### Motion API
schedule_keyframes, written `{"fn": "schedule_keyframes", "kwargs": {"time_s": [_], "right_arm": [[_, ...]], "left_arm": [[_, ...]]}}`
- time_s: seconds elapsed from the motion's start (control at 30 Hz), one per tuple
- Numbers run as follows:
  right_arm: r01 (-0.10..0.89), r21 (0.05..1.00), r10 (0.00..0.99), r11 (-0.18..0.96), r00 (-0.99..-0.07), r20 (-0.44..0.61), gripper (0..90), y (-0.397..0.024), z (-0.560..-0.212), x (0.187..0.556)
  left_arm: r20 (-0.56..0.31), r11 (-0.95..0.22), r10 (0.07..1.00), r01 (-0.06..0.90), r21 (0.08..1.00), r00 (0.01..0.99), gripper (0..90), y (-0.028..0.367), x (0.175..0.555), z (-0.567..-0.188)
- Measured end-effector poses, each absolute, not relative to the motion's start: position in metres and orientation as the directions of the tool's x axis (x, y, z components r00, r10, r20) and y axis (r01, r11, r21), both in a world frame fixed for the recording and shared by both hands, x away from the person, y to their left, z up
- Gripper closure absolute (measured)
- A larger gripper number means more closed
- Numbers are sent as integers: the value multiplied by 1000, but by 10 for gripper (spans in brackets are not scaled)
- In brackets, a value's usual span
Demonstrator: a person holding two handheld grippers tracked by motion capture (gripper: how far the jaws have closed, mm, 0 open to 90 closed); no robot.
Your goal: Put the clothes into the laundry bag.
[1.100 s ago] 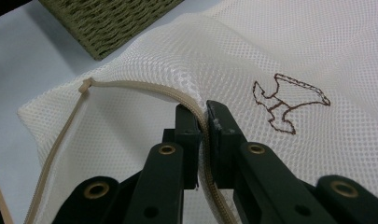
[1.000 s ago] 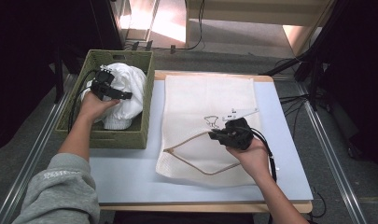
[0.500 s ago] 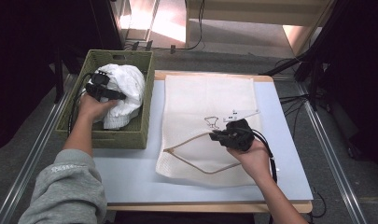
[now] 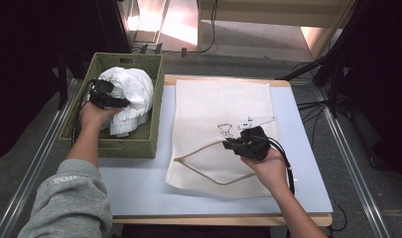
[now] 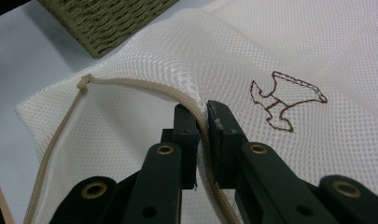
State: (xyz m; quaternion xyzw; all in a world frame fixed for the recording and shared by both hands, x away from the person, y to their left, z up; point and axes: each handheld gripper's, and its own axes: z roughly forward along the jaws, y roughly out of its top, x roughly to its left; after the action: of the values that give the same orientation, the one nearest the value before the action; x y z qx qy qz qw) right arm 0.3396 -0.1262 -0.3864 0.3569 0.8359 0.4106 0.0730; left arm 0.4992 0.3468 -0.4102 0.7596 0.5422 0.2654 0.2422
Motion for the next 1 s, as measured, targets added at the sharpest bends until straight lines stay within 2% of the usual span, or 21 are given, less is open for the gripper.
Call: {"fn": "schedule_keyframes", "kwargs": {"time_s": [0.1, 0.27, 0.43, 0.5, 0.63, 0.77, 1.0], "right_arm": [[537, 739, 657, 407, -734, 172, 833, -126, -387, 340], [542, 736, 658, 405, -732, 177, 833, -126, -387, 340], [543, 736, 659, 405, -731, 177, 833, -126, -388, 342], [545, 734, 660, 406, -730, 177, 833, -126, -388, 342], [544, 734, 659, 407, -731, 177, 834, -125, -388, 342], [546, 739, 661, 395, -727, 183, 833, -126, -387, 342], [548, 740, 662, 390, -726, 188, 834, -127, -387, 342]], "left_arm": [[144, -294, 953, 706, 645, 266, 227, 346, 501, -412], [82, -261, 960, 747, 612, 268, 360, 346, 509, -416], [89, -287, 953, 775, 562, 288, 579, 340, 513, -412], [69, -286, 952, 781, 556, 299, 639, 339, 512, -407], [-51, -270, 930, 774, 573, 363, 666, 343, 507, -394], [-72, -316, 895, 737, 597, 441, 667, 338, 502, -375], [-75, -355, 865, 712, 606, 496, 666, 337, 497, -351]]}}
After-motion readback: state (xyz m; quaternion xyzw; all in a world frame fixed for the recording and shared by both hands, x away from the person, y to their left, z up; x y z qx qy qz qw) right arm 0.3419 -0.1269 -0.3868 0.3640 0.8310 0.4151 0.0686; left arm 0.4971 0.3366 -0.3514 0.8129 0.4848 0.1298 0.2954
